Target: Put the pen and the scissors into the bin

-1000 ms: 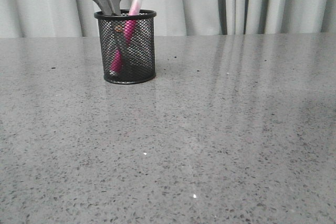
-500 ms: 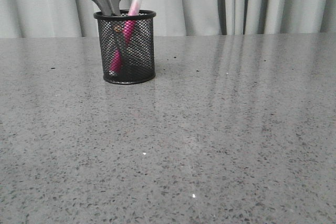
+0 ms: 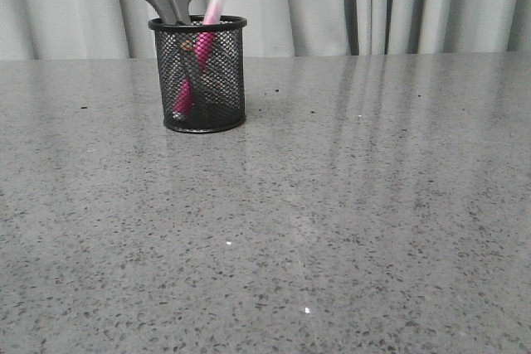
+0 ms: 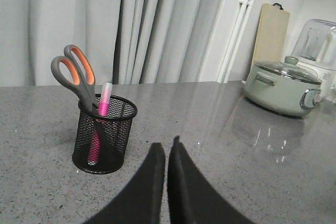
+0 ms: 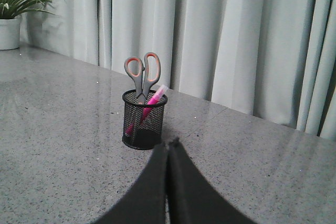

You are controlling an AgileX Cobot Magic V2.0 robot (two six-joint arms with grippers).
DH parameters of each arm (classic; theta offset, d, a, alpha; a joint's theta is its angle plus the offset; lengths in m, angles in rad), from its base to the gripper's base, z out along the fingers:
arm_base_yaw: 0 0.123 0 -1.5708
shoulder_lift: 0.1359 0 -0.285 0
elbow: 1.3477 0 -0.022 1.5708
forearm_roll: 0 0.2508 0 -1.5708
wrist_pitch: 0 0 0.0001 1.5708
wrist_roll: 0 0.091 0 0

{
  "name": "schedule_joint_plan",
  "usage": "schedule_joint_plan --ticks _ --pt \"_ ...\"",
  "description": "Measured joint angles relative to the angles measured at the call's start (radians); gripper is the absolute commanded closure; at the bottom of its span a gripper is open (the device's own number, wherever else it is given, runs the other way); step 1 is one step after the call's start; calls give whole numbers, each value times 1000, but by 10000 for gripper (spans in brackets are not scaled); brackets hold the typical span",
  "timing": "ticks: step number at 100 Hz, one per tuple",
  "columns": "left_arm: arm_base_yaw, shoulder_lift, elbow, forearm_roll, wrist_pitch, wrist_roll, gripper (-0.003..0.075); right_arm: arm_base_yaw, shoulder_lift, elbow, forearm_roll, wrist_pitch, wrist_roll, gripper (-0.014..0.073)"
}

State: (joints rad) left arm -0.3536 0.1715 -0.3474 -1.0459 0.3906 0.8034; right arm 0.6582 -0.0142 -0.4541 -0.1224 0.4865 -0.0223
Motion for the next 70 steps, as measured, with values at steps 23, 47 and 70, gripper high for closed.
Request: schedule_joint_plan --ticks 23,47,70 --pt "0 0 0 0 0 0 739 0 0 0 2 4 0 662" --pt "0 0 20 2 2 0 739 0 0 0 4 4 0 662" --pt "0 -2 36 263 4 0 739 0 0 0 4 5 0 662"
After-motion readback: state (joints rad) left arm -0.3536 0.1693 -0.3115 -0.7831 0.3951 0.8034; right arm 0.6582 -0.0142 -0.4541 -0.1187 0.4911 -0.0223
